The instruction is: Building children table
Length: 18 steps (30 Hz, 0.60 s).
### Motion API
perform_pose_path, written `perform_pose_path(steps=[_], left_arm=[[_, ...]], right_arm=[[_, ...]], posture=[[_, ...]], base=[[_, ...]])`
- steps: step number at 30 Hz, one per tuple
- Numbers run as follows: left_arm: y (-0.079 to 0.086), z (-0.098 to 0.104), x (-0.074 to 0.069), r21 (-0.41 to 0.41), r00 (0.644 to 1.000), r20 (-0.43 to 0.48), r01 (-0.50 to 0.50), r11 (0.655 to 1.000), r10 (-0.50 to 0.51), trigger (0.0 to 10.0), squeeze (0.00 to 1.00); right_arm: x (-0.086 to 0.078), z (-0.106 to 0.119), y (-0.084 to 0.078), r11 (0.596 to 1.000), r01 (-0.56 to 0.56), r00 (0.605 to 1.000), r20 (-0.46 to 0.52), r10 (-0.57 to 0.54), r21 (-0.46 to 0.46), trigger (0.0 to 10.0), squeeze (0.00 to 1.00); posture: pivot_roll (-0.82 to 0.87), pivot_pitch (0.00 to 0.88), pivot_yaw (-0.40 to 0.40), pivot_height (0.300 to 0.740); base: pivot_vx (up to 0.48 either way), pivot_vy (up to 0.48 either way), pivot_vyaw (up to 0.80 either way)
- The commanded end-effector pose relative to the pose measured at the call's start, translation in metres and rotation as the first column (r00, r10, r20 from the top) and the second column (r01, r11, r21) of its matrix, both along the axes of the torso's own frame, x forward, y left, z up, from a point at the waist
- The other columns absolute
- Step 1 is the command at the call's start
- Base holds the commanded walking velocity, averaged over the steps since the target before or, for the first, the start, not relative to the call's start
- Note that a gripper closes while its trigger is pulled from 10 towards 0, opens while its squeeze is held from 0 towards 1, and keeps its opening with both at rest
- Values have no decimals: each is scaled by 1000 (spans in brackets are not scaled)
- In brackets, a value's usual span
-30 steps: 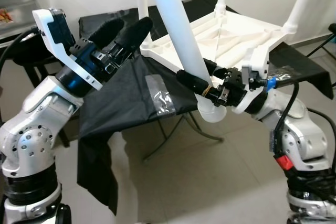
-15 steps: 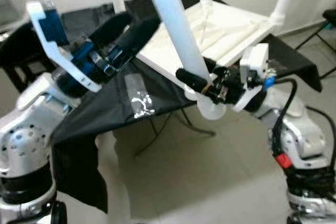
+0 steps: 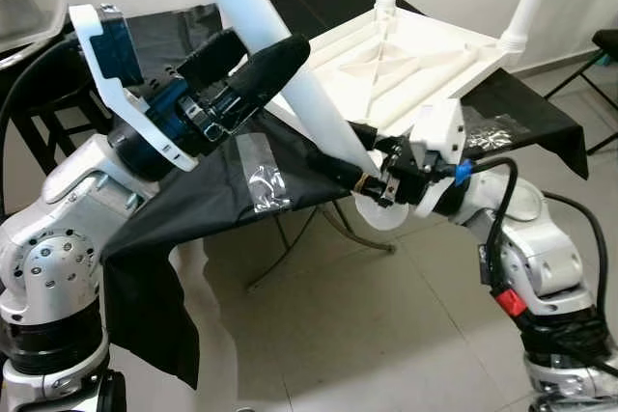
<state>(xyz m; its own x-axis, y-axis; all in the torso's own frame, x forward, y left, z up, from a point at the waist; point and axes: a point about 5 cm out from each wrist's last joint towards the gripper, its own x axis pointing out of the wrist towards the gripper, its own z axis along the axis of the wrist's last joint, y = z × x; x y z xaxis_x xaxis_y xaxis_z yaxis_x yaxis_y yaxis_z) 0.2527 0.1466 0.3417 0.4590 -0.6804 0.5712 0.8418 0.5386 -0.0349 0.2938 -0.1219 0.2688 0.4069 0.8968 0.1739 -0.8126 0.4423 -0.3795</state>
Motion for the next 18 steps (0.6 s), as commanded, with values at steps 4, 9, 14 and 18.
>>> perform_pose_path(steps=[4, 9, 14, 18], left_arm=[[-4, 2, 3, 6, 999, 5, -45, 999, 45, 10000, 0], [-6, 4, 7, -6, 998, -7, -60, 998, 60, 0, 0], [-6, 4, 8, 0, 998, -9, -63, 998, 63, 0, 0], [-8, 5, 8, 4, 999, -7, -54, 999, 54, 0, 0]], right_arm=[[-2, -1, 3, 1000, -7, 1000, 20, 7, -12, 10000, 0], [-2, -6, 7, 999, -11, 1000, 15, 11, -37, 10000, 0], [-1, -11, 8, 998, -4, 1000, 14, 5, -65, 10000, 0], [0, -13, 9, 996, 8, 1000, 18, -6, -87, 10000, 0]], posture=[[0, 160, -3, 740], [3, 157, -3, 740], [3, 151, -3, 740], [1, 143, -2, 740]], base=[[0, 0, 0], [0, 0, 0], [0, 0, 0], [0, 0, 0]])
